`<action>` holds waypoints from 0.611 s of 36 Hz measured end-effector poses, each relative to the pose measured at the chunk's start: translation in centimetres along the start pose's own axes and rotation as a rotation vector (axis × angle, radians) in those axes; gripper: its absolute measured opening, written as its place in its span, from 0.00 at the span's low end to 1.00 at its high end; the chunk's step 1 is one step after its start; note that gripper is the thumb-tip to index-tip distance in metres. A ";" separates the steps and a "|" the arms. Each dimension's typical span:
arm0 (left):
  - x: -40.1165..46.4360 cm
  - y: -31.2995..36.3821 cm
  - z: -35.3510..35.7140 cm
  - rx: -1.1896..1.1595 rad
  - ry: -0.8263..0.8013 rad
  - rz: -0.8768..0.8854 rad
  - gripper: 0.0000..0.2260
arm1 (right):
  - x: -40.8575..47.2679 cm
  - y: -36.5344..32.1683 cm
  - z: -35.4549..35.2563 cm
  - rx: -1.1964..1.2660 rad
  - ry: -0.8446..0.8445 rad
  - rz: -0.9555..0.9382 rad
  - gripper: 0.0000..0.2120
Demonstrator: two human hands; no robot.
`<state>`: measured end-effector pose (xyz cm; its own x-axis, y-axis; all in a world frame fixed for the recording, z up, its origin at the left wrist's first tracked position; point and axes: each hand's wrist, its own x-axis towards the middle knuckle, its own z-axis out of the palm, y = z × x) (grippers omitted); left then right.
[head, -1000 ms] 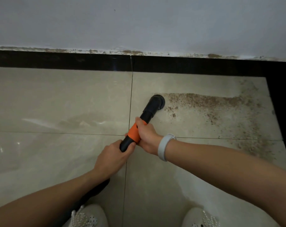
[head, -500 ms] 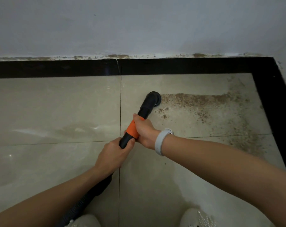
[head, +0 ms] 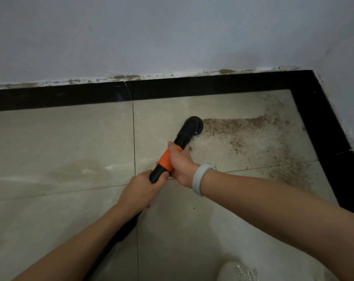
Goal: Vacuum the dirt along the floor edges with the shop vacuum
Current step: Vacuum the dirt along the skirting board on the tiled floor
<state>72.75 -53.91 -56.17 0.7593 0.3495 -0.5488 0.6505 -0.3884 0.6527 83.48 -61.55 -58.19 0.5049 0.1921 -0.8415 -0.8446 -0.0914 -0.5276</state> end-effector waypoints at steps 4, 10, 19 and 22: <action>0.2 -0.1 -0.2 -0.007 -0.015 0.017 0.19 | 0.1 -0.1 0.2 -0.013 0.008 0.005 0.12; 1.5 1.7 0.1 0.007 -0.077 0.044 0.19 | 0.0 -2.0 -1.2 0.026 0.051 -0.014 0.13; 2.3 5.3 3.7 0.022 -0.177 0.119 0.18 | -0.3 -5.0 -6.9 0.119 0.145 -0.022 0.17; 1.8 5.1 5.0 0.026 -0.217 0.129 0.18 | -0.7 -5.1 -8.6 0.162 0.165 -0.014 0.19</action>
<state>77.51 -59.52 -56.51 0.8195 0.1057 -0.5633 0.5465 -0.4404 0.7124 89.01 -69.60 -55.91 0.5281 0.0285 -0.8487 -0.8480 0.0704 -0.5253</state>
